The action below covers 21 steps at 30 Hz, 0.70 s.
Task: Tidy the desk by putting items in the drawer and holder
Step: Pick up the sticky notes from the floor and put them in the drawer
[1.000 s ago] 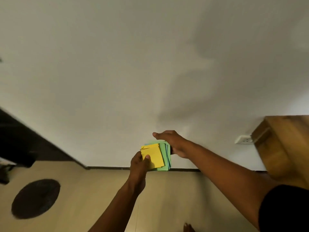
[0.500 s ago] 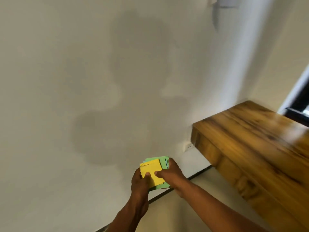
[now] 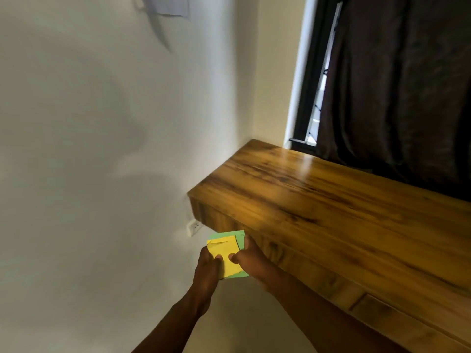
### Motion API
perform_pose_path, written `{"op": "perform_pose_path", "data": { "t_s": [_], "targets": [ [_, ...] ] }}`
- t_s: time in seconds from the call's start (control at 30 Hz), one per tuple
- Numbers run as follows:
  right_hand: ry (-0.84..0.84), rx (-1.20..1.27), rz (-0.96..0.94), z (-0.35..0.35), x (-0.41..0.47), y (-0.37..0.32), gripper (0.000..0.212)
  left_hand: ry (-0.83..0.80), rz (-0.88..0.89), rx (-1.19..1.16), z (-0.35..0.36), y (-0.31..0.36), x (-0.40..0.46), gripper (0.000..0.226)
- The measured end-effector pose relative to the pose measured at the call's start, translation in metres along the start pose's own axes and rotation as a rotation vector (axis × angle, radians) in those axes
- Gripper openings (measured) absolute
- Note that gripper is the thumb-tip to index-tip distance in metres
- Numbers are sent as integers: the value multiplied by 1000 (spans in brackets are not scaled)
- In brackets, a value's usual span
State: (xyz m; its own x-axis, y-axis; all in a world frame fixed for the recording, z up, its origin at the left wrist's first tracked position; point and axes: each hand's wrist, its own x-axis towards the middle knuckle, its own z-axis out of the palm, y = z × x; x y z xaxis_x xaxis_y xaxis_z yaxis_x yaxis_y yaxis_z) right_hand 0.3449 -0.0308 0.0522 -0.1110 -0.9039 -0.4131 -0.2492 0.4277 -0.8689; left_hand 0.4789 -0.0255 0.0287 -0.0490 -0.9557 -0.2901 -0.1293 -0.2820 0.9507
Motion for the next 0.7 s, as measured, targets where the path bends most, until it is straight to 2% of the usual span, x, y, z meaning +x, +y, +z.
{"op": "perform_pose_path", "data": {
  "t_s": [0.1,0.23,0.37,0.5,0.7],
  "targets": [
    [119,-12,35,-44,16,4,80,-99,-25,24,44,7,39,53],
    [293,-4,8,-96,48,23,77,-160,70,98,104,41,57,45],
    [474,-27,30,-140,76,33,66,-95,216,224,160,47,94,40],
    [555,-26,27,-167,102,45,53,-44,268,278,202,43,117,40],
    [606,-37,74,-177,126,63,67,-86,266,263,226,42,139,49]
  ]
}}
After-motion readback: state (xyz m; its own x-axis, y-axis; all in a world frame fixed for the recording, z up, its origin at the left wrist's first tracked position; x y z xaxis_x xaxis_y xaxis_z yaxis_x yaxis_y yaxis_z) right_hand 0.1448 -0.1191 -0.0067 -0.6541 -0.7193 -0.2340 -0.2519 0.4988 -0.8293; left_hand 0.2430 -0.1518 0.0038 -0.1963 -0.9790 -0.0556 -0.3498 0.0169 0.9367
